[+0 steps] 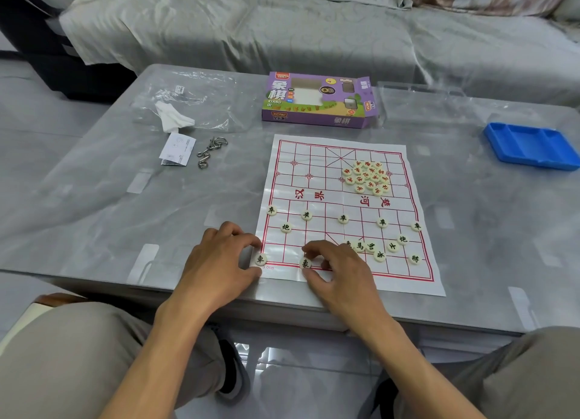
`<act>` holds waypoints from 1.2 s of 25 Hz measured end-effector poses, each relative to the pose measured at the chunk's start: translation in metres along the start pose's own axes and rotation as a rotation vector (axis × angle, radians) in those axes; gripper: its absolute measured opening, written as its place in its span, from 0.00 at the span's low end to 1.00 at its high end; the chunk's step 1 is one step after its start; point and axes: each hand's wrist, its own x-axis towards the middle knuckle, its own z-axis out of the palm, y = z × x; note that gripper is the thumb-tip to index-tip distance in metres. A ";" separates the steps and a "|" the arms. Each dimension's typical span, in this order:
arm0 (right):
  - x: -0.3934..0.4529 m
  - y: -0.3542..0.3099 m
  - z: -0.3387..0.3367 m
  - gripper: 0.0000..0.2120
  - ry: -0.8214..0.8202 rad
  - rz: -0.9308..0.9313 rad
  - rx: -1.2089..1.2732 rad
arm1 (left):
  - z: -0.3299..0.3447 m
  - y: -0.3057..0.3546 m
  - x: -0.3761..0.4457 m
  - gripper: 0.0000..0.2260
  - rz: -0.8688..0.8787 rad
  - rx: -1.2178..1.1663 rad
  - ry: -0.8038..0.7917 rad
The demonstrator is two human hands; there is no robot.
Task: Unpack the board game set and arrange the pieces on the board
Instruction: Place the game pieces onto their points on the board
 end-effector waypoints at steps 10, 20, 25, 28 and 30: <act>0.005 0.036 -0.076 0.13 0.103 0.166 -0.052 | 0.004 -0.004 0.003 0.18 -0.005 0.009 -0.003; 0.010 0.049 -0.065 0.06 -0.031 0.050 -0.218 | 0.003 -0.002 0.001 0.18 -0.007 -0.005 0.003; 0.010 0.048 -0.063 0.05 0.045 0.046 -0.196 | 0.002 -0.002 0.001 0.18 -0.006 -0.012 0.004; 0.009 0.022 -0.058 0.08 0.223 -0.070 -0.065 | 0.002 -0.002 0.001 0.18 0.002 -0.001 0.008; 0.007 0.000 -0.037 0.10 0.215 -0.128 -0.038 | 0.002 -0.003 0.001 0.17 -0.001 -0.007 0.007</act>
